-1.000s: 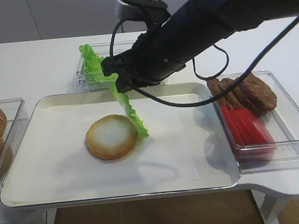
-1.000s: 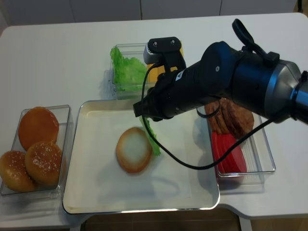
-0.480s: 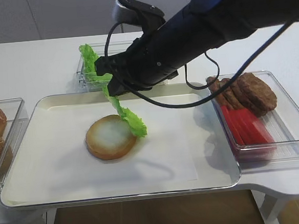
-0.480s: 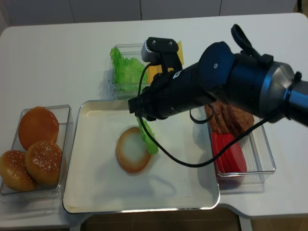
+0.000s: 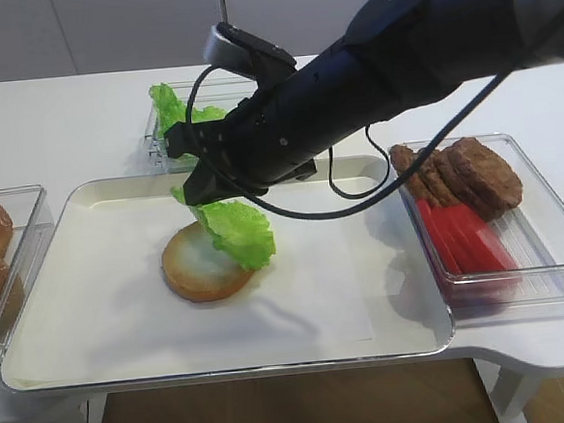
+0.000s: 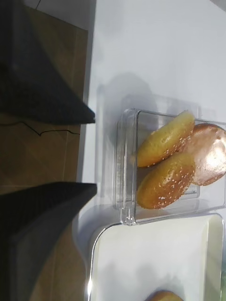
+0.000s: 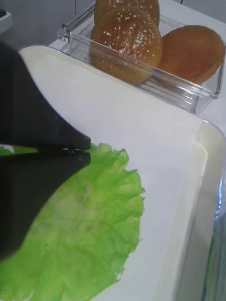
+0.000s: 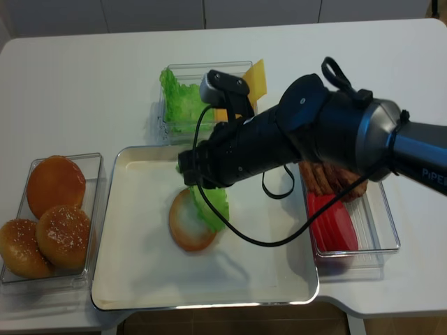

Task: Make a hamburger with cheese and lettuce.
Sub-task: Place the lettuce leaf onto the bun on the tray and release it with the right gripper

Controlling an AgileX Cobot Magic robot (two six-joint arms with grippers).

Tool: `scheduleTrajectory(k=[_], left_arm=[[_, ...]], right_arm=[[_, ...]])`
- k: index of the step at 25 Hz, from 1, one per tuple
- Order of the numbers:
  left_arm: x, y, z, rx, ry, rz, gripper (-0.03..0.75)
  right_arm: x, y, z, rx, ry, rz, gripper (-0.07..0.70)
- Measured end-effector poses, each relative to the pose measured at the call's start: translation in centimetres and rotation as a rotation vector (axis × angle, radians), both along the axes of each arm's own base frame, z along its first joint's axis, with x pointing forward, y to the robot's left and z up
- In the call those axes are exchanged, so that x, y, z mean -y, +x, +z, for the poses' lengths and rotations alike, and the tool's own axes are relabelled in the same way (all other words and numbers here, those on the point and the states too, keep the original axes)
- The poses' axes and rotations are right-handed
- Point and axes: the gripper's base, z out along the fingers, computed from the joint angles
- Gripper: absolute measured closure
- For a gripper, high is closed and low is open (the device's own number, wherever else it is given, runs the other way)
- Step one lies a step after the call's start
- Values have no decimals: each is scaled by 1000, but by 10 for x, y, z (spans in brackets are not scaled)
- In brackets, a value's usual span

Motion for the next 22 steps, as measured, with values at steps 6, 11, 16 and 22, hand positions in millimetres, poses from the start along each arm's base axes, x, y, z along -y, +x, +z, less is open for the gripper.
scheduleTrajectory(k=[6, 11, 16, 22], left_arm=[[0, 0, 0, 0, 0, 0, 416], [0, 0, 0, 0, 0, 0, 417], [0, 0, 0, 0, 0, 0, 417], [0, 0, 0, 0, 0, 0, 417]], right_arm=[[-3, 0, -7, -42, 12, 9, 629], [-6, 0, -15, -77, 21, 20, 629], [-7, 0, -18, -80, 20, 33, 629], [-7, 0, -18, -79, 22, 33, 624]])
